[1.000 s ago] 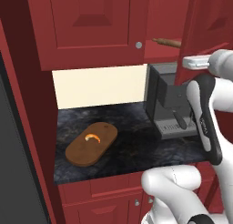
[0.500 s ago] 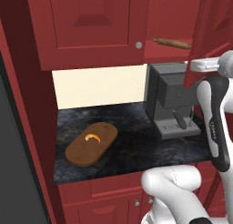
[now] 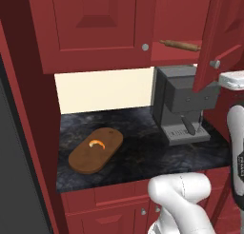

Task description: Open the cabinet, retrieve the rolling pin, and place it next to the meat on the cutting board to prepare for tenderizing.

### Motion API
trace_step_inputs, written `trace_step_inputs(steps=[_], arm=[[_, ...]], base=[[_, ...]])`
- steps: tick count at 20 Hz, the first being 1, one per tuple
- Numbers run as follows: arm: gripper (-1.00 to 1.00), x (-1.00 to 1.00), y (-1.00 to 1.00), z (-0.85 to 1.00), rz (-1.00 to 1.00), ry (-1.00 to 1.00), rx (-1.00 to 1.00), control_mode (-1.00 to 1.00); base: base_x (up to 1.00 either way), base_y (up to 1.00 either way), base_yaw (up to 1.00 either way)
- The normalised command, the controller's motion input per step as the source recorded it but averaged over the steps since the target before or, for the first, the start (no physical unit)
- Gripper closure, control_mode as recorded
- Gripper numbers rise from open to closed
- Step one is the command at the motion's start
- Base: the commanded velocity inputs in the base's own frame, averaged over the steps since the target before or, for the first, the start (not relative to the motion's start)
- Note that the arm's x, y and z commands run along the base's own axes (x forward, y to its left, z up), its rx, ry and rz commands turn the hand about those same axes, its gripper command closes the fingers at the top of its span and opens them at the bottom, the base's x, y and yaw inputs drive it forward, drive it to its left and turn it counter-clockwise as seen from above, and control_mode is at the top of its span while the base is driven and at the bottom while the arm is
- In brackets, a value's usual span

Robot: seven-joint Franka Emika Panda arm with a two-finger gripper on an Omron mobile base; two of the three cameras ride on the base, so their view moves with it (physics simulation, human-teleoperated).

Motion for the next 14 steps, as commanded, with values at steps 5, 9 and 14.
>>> trace_step_inputs(steps=[5,9,14], arm=[[-1.00,-0.99,0.31,0.00,-0.01,-0.08,-0.07,-1.00],[-1.00,-0.72,0.83,0.00,-0.09,-0.09,-0.14,-1.00],[-1.00,-0.24,1.00,0.00,-0.11,-0.04,-0.19,-1.00]], base=[[0.00,0.00,0.00],[0.00,0.00,0.00],[0.00,0.00,0.00]])
